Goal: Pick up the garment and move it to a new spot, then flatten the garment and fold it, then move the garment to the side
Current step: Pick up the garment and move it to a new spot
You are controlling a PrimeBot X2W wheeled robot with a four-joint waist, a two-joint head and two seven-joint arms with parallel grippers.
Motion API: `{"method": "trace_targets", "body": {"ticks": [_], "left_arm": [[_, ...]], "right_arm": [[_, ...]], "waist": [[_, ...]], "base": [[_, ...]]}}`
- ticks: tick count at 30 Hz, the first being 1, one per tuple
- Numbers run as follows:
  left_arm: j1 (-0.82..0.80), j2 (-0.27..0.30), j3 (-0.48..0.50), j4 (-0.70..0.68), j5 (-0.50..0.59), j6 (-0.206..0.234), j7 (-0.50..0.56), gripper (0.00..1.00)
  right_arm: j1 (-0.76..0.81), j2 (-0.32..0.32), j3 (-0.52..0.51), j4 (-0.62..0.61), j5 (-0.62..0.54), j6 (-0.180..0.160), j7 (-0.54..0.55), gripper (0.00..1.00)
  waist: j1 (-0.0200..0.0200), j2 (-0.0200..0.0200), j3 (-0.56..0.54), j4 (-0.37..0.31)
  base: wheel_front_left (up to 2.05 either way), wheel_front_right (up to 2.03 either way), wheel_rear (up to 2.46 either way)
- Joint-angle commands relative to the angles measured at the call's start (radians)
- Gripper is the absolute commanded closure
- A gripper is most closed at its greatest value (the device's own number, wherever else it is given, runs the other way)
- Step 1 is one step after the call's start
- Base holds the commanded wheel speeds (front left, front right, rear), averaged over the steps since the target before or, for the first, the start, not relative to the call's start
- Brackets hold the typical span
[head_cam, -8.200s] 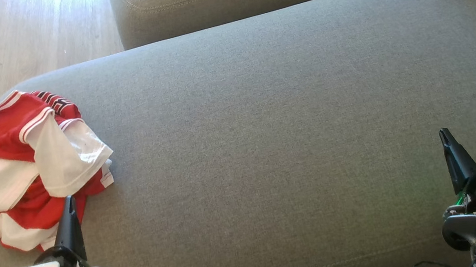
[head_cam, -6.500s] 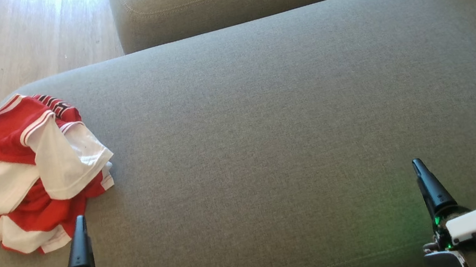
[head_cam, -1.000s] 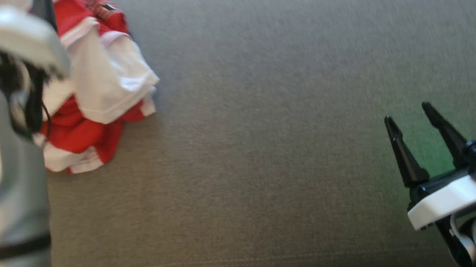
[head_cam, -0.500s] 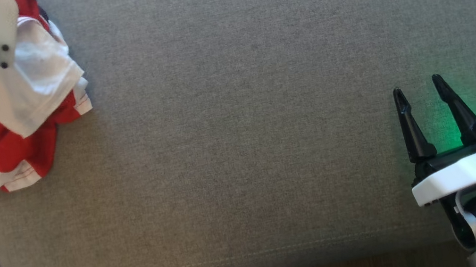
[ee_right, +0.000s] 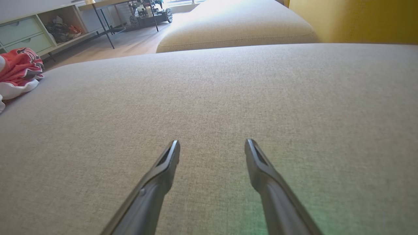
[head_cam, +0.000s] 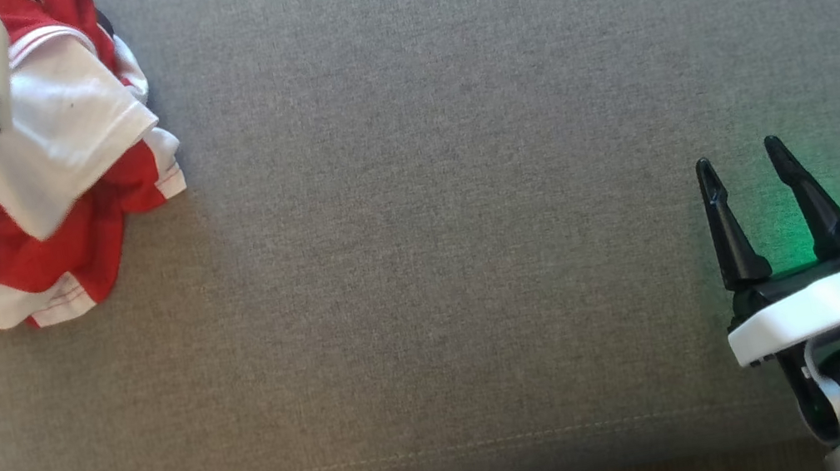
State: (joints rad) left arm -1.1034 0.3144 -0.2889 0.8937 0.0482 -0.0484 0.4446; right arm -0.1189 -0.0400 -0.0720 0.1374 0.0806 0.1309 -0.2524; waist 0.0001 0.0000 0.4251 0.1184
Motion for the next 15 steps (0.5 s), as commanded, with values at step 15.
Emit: {"method": "trace_targets", "body": {"ticks": [15], "left_arm": [[-0.053,-0.076,0.074,-0.247,-0.210,-0.060,-0.283,1.00]], "right_arm": [[0.043,-0.010,0.091,0.017,0.077,0.000,-0.009,0.00]], "waist": [[-0.0001,0.0000,-0.211,-0.055]], "base": [[0.00,0.00,0.00]]}}
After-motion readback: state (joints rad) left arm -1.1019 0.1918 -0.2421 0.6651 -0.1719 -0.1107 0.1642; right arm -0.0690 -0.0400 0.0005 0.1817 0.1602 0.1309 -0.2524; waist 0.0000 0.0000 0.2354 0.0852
